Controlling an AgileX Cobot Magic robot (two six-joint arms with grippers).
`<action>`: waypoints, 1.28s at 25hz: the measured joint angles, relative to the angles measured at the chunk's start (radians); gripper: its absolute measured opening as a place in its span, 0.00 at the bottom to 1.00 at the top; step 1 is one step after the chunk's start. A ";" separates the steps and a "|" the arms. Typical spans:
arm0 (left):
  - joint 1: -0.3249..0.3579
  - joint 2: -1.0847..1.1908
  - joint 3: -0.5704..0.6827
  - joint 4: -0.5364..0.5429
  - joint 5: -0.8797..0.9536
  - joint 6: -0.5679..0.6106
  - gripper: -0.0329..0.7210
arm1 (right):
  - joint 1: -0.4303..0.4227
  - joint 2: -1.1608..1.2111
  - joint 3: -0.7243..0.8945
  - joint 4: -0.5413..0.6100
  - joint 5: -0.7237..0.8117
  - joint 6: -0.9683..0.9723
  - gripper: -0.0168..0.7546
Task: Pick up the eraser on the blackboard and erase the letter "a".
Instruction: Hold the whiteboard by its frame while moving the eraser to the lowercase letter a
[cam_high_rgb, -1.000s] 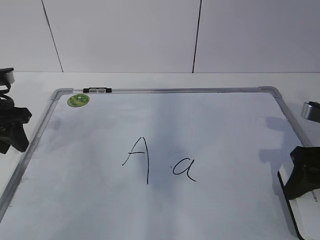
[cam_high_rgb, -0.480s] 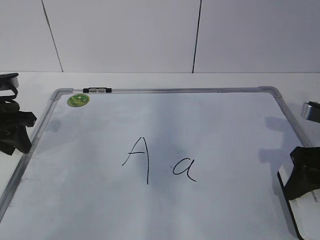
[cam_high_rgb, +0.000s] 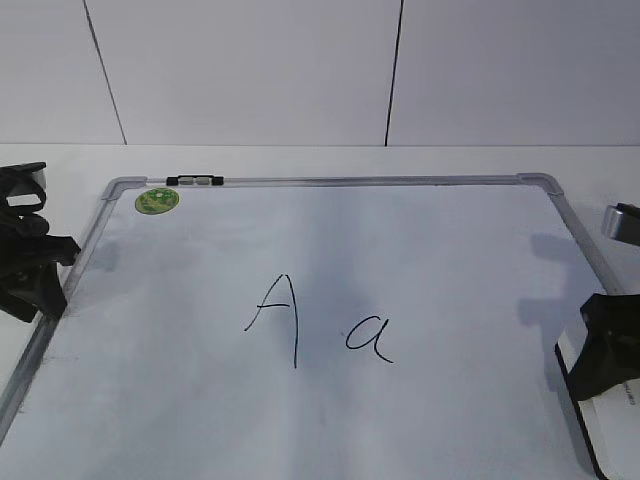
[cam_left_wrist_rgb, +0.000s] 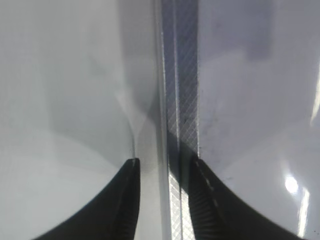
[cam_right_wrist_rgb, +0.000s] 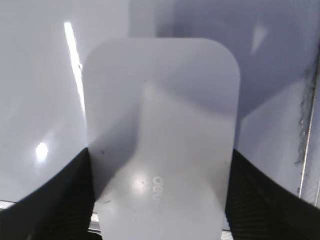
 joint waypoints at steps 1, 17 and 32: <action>0.000 0.002 -0.001 -0.002 0.000 0.000 0.37 | 0.000 0.000 0.000 0.000 0.000 0.000 0.71; 0.000 0.004 -0.002 -0.007 0.002 0.000 0.24 | 0.000 0.000 0.000 0.000 0.002 0.000 0.71; 0.000 0.004 -0.002 -0.017 0.002 -0.014 0.08 | 0.000 0.000 0.000 0.000 0.002 -0.003 0.71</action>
